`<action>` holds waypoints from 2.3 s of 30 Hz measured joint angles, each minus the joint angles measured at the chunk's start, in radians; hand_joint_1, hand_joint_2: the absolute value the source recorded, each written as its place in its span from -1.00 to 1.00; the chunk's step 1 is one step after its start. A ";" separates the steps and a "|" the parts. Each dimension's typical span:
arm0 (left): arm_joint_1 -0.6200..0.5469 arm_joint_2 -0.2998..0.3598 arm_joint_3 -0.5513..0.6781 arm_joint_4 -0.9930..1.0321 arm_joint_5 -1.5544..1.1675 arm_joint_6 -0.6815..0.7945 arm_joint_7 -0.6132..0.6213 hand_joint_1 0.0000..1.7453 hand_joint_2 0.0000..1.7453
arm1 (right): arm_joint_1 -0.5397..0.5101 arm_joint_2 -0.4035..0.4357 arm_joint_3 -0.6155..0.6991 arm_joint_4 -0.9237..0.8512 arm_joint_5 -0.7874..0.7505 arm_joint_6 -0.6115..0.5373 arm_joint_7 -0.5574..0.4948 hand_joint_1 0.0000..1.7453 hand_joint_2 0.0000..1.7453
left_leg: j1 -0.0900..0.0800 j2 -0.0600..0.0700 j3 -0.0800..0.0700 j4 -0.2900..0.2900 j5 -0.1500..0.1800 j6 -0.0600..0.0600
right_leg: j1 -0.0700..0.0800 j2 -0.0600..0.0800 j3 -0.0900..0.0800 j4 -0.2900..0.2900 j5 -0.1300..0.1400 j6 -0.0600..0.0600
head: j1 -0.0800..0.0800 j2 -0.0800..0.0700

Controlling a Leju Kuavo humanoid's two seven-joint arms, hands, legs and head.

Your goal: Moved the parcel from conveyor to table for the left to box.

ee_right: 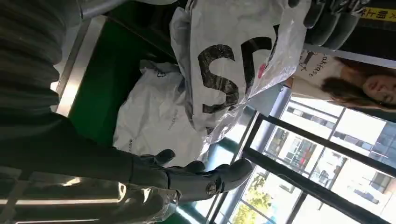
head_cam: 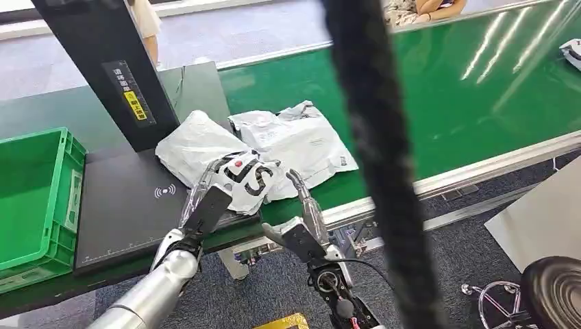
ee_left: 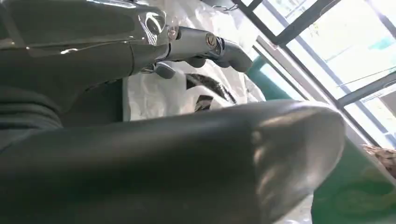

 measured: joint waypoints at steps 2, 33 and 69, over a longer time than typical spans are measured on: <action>0.000 0.000 0.038 -0.006 -0.031 -0.019 0.000 -1.00 -1.00 | 0.014 0.002 0.003 0.003 -0.008 -0.007 -0.004 -1.00 1.00 | 0.000 0.000 0.000 0.000 0.000 0.000 | 0.000 0.000 0.000 0.000 0.000 0.000 | 0.000 0.000; 0.482 0.079 0.781 -0.465 -0.365 -0.160 -0.264 -1.00 -1.00 | -0.447 -0.133 0.023 0.372 0.019 -0.014 0.098 -1.00 1.00 | 0.000 0.004 0.000 0.000 0.000 0.000 | 0.000 0.002 0.000 0.000 0.000 0.000 | 0.000 0.000; 0.738 0.069 0.861 -0.735 -0.338 -0.237 -0.264 -1.00 -1.00 | -0.842 0.015 0.140 0.985 0.152 0.149 0.375 -1.00 1.00 | 0.000 0.004 0.000 0.000 0.000 0.000 | 0.000 0.001 -0.001 0.000 0.000 0.000 | 0.000 0.000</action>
